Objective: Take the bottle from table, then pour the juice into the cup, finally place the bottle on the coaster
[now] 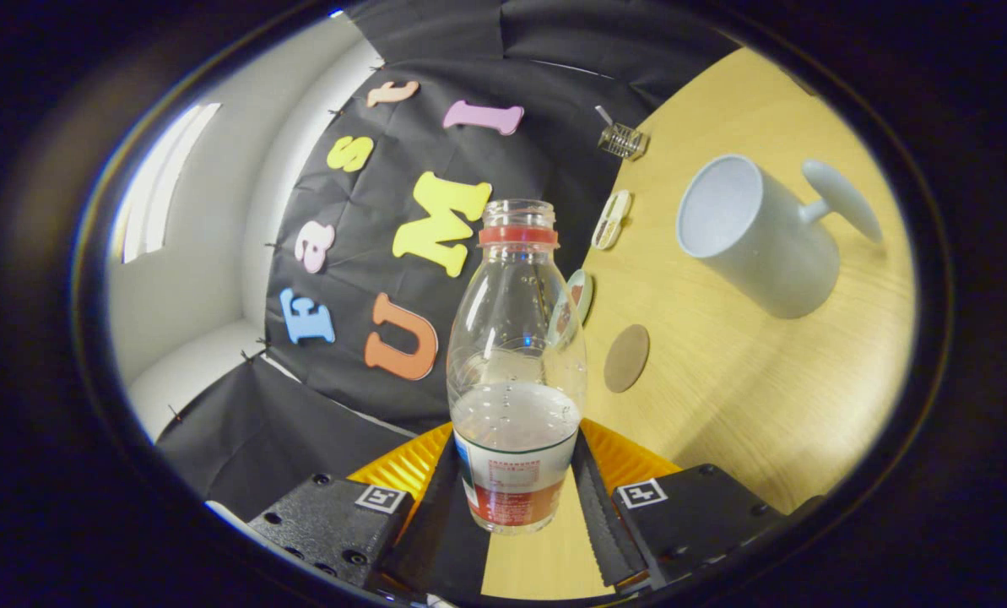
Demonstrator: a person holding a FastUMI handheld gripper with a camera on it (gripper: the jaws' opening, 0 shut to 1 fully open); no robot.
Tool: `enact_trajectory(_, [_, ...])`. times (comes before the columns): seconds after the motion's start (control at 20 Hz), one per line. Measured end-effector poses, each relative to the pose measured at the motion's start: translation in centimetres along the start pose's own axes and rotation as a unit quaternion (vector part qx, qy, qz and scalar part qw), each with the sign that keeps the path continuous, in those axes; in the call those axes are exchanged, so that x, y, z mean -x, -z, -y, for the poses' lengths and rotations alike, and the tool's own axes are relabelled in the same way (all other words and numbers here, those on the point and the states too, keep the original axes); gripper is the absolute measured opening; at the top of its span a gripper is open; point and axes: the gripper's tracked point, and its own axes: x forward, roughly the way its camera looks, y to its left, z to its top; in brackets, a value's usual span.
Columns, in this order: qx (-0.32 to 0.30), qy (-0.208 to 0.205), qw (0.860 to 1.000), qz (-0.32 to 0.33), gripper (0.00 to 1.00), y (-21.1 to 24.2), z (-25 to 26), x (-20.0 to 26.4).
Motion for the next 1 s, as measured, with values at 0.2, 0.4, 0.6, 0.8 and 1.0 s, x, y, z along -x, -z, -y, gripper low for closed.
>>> enact_trajectory(0.2, [-0.052,-0.006,0.999,0.004,0.76,0.0,-0.1,-0.2])
enact_trajectory(0.4, [-0.095,-0.013,0.995,0.014,0.76,-0.4,-0.3,-0.7])
enact_trajectory(0.6, [-0.15,-0.01,0.988,0.025,0.76,-0.8,-0.4,-1.0])
enact_trajectory(0.8, [-0.177,-0.01,0.984,0.028,0.76,-1.0,-0.2,-1.1])
enact_trajectory(1.0, [-0.21,-0.012,0.977,0.037,0.76,-1.7,-0.4,-1.0])
